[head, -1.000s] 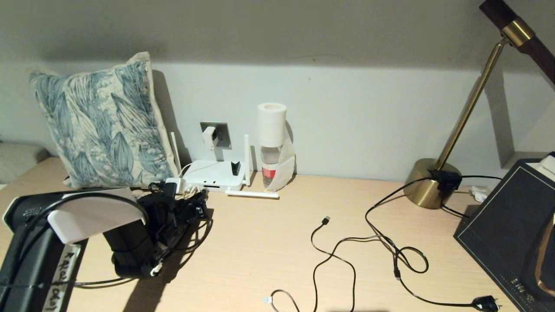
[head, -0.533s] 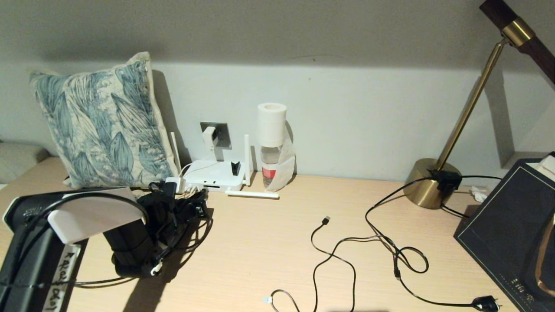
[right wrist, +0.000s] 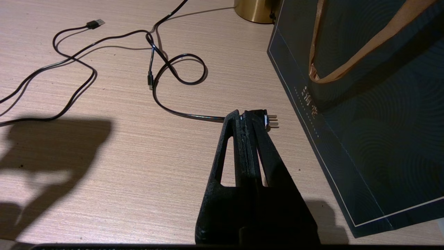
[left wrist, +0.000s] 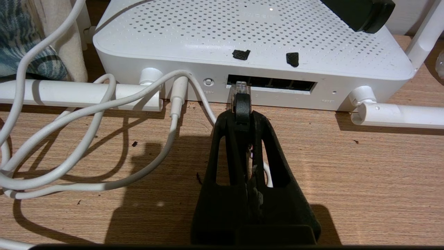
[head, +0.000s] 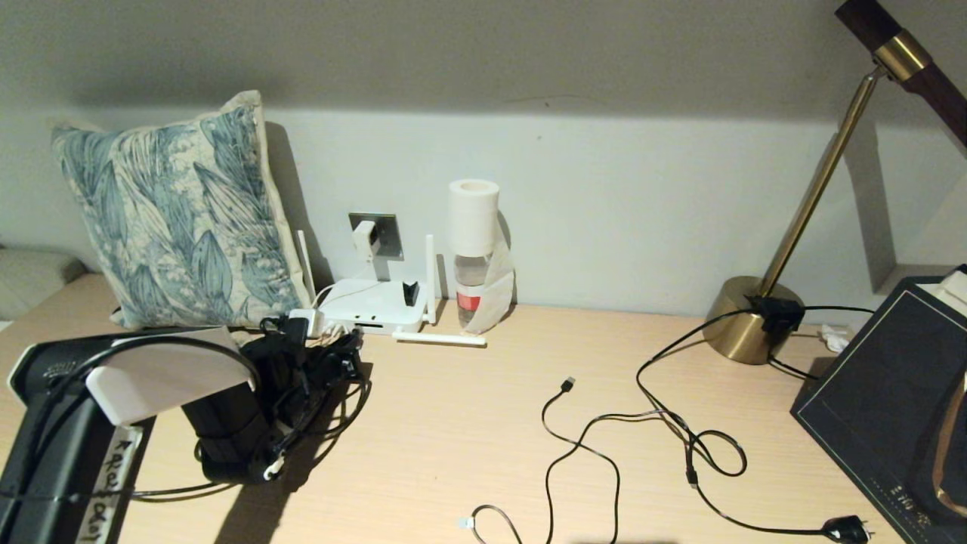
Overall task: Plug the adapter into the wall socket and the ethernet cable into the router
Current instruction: Plug cable into router interface
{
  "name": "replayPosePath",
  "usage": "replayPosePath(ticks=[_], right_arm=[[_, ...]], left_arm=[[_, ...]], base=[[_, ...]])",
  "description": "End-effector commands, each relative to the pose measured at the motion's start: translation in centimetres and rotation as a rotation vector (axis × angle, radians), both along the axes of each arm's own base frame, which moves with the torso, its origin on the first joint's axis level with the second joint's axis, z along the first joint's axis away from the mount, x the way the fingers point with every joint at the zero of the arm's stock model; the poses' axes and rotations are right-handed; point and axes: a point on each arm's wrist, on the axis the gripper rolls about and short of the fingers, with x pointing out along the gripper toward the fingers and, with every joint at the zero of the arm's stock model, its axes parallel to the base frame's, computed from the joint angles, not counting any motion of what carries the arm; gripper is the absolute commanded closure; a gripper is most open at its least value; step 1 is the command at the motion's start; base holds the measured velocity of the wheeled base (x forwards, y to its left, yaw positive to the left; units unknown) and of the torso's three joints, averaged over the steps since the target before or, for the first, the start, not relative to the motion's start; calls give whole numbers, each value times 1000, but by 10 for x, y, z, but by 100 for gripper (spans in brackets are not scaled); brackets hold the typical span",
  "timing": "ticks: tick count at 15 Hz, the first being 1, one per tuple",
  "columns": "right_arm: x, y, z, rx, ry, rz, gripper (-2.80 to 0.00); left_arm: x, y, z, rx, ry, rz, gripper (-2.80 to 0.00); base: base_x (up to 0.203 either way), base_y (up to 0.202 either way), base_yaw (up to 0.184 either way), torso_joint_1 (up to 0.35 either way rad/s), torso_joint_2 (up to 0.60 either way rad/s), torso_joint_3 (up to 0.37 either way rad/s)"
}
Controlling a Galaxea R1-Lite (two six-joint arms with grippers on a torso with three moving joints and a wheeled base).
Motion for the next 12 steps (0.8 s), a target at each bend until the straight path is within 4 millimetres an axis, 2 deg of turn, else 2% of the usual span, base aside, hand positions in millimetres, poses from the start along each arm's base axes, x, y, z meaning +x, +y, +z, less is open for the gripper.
replayPosePath(ticks=[1,12], right_arm=[[0,0,0,-1,1,0,0],[0,0,0,-1,3,0,0]], left_arm=[[0,0,-2,-1,-2,0,0],[3,0,-2,-1,-12,0,0]], base=[[0,0,0,0,0,0],[0,0,0,0,0,0]])
